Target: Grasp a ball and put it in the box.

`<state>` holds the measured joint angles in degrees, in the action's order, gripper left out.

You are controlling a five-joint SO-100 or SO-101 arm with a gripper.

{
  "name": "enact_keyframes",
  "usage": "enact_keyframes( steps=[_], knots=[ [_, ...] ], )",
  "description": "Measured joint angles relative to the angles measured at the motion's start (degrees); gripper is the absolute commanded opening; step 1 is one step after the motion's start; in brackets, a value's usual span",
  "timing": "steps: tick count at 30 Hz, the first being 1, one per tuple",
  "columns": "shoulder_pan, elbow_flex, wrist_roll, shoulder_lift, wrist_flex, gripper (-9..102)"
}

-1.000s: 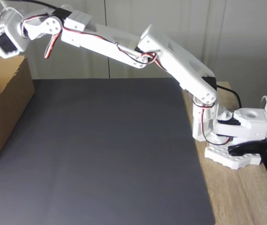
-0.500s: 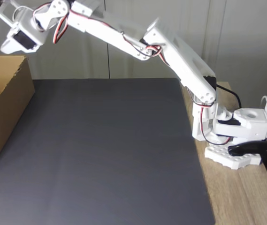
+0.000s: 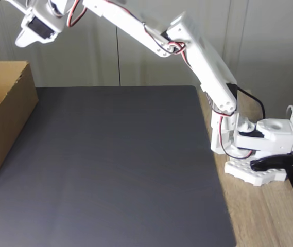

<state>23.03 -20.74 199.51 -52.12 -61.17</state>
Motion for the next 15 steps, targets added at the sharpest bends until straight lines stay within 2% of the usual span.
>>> enact_keyframes(
  steps=[8, 15],
  knots=[
    [-2.02, -9.14, 0.35, -11.78, -2.37, 0],
    [-2.20, -37.18, 1.05, -33.31, 4.39, 0]
  ],
)
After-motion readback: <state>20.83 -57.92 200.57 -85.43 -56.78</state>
